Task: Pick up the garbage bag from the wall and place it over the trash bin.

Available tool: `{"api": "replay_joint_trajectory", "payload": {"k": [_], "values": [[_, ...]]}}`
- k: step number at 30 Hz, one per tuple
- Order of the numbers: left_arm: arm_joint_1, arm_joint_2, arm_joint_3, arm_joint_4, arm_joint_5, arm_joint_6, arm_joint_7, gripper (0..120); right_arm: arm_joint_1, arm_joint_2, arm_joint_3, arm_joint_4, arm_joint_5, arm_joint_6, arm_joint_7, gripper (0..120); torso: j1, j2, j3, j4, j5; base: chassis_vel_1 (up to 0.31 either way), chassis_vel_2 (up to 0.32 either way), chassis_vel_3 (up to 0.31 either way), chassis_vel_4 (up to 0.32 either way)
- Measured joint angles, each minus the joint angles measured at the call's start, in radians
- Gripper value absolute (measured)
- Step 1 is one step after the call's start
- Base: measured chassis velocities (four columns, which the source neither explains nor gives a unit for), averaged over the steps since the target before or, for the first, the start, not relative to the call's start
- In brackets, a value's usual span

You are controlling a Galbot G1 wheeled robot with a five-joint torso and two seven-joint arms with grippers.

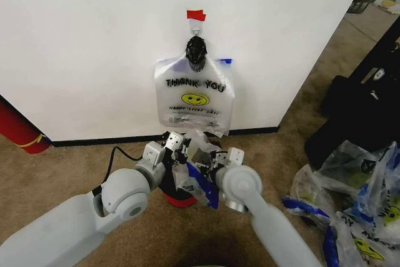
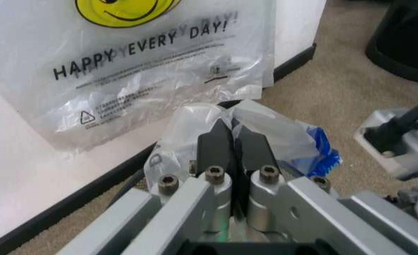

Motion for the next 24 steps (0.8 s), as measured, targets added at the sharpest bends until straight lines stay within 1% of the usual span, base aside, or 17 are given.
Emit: {"api": "replay_joint_trajectory", "payload": {"k": [5,7,9,10,11,17,18,20,21,22,24], "values": [[0.002,0.001,-0.005,0.001,0.001,-0.001,0.002,0,0.009,0.016,0.013,-0.037,0.006,-0.015,0.012,100,0.000,0.000,0.000,0.0000,0.0000,0.000,0.000,0.000,0.000],[0.001,0.000,-0.007,0.003,0.002,-0.001,0.003,0,0.016,0.021,0.017,-0.053,0.009,-0.020,0.012,96,0.000,0.000,0.000,0.0000,0.0001,0.000,0.000,0.000,0.000],[0.002,-0.002,-0.008,0.004,0.002,-0.002,0.003,0,0.025,0.028,0.020,-0.070,0.009,-0.023,0.012,87,0.000,0.000,0.000,0.0000,0.0000,0.000,0.000,0.000,0.000],[0.002,-0.002,-0.008,0.004,0.002,-0.002,0.003,0,0.025,0.028,0.020,-0.070,0.009,-0.023,0.012,87,0.000,0.000,0.000,0.0000,0.0000,0.000,0.000,0.000,0.000],[0.002,-0.002,-0.008,0.004,0.002,-0.002,0.003,0,0.027,0.030,0.021,-0.075,0.008,-0.022,0.012,84,0.000,0.000,0.000,0.0000,0.0000,0.000,0.000,0.000,0.000],[0.016,-0.003,-0.019,0.006,0.006,-0.004,0.004,0,0.034,0.029,0.001,-0.076,0.002,-0.023,0.026,58,0.000,0.000,0.000,0.0000,0.0000,0.000,0.000,0.000,0.000],[0.016,-0.003,-0.019,0.006,0.006,-0.004,0.004,0,0.034,0.029,0.001,-0.076,0.002,-0.023,0.026,58,0.000,0.000,0.000,0.0000,0.0000,0.000,0.000,0.000,0.000],[0.018,-0.004,-0.020,0.006,0.007,-0.004,0.004,0,0.033,0.027,-0.004,-0.071,0.002,-0.022,0.032,49,0.000,0.000,0.000,0.0000,0.0000,0.000,0.000,0.000,0.000],[0.018,-0.004,-0.020,0.006,0.007,-0.004,0.004,0,0.033,0.027,-0.005,-0.070,0.002,-0.022,0.034,49,0.000,0.000,0.000,0.0000,0.0000,0.000,0.000,0.000,0.000],[0.018,-0.005,-0.020,0.006,0.008,-0.004,0.004,0,0.032,0.029,-0.009,-0.062,0.002,-0.021,0.042,41,0.000,0.000,0.000,0.0000,0.0000,0.000,0.000,0.000,0.000],[0.019,-0.007,-0.019,0.008,0.010,-0.004,0.004,0,0.029,0.036,-0.016,-0.061,-0.003,-0.018,0.050,32,0.000,0.000,0.000,0.0000,0.0000,0.000,0.000,0.000,0.000]]}}
